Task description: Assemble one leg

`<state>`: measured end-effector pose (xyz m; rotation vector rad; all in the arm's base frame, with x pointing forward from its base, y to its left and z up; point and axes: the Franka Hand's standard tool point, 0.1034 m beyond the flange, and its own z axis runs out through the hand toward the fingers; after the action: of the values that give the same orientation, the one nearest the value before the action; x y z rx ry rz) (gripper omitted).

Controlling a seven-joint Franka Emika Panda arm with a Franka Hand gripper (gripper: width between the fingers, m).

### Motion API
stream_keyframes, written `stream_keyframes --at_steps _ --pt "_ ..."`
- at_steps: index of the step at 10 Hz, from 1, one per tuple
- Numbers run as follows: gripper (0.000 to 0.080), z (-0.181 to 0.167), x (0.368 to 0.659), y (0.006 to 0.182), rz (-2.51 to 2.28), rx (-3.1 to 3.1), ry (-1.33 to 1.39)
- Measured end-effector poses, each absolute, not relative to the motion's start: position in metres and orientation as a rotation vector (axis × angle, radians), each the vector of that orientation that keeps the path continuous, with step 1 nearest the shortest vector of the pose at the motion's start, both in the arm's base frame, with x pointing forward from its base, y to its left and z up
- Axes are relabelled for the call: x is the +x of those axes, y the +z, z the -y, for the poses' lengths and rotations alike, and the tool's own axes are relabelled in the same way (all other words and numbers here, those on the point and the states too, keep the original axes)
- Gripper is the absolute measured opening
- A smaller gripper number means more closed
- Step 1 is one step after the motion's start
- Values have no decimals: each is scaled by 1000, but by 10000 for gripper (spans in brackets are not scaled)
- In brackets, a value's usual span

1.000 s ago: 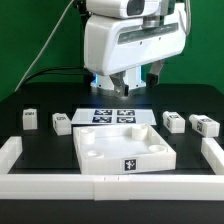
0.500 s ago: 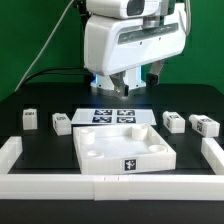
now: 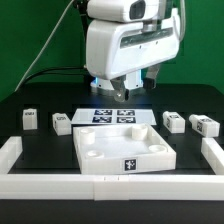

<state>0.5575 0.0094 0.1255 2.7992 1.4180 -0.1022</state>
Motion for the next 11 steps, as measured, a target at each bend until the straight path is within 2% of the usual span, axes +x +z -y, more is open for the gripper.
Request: stream_keyframes --at_steps 3,5,9,11 --pt "650 -1 525 98 -1659 2629 25" --pt "650 -7 516 85 -1729 2580 -15" --pt "650 -4 517 85 -1763 2550 2" --pt "650 12 509 76 -2087 2212 119"
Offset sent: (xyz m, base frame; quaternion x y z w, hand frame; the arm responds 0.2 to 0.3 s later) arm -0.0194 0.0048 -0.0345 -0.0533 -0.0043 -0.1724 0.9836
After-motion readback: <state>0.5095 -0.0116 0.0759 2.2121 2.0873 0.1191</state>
